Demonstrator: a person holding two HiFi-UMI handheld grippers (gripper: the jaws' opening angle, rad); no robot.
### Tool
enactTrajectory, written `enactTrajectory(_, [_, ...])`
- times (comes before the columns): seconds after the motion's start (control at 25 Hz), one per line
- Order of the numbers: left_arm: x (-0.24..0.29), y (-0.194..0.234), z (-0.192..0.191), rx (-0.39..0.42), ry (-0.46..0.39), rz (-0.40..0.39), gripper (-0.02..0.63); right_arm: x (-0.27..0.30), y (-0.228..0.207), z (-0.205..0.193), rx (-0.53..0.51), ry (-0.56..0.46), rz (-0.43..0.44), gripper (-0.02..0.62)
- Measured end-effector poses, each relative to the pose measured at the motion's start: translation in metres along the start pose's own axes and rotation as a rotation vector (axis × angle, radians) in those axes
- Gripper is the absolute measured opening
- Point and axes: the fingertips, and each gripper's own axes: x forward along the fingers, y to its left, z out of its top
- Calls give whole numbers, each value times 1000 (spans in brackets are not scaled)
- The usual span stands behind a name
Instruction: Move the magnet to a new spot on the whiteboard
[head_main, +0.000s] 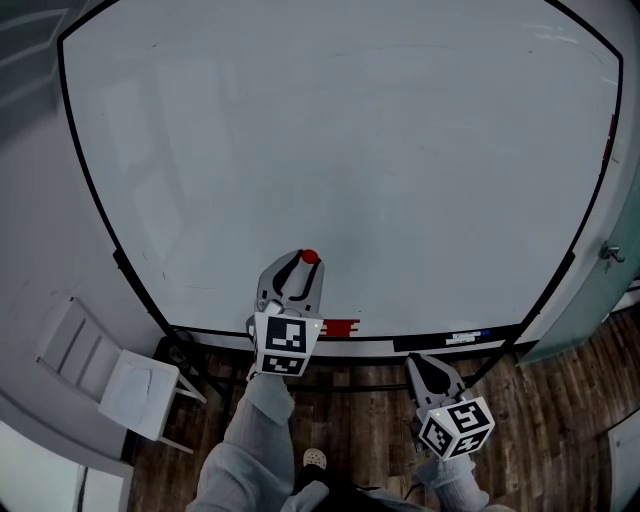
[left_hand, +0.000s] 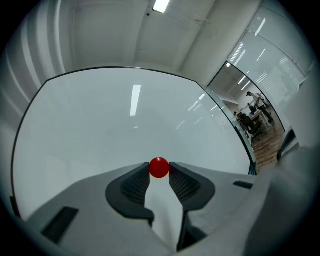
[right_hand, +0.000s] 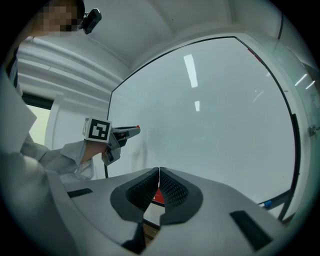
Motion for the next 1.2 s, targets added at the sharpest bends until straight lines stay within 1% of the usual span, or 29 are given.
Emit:
enactTrajectory(0.24, [14,34,46,51,-56,49,126,15,1,31,-35,-51,31,28])
enactTrajectory(0.36, [22,48,75,73,-95,69,126,25,3,48,-58,-76,49,28])
enactTrajectory(0.48, [29,58,104,120,-127,82,126,36,3,68,-98,-105,57,28])
enactTrajectory(0.6, [35,65,122,159,-135,91,126,48,1,94,-144,-143,60,28])
enactTrajectory(0.72, [40,68,133,189,-143,89,126,58,-3,124,-179,-188,57,28])
enactTrajectory(0.92, [46,72,147,215,-157,97,126,75,-9,171,-233,-245,44,28])
enactTrajectory(1.08, [55,78,150,268,-116,125,126,85,-2,200,-279,-281,54,28])
enactTrajectory(1.2, [65,83,149,270,-75,116,126,90,3,214,-303,-299,56,28])
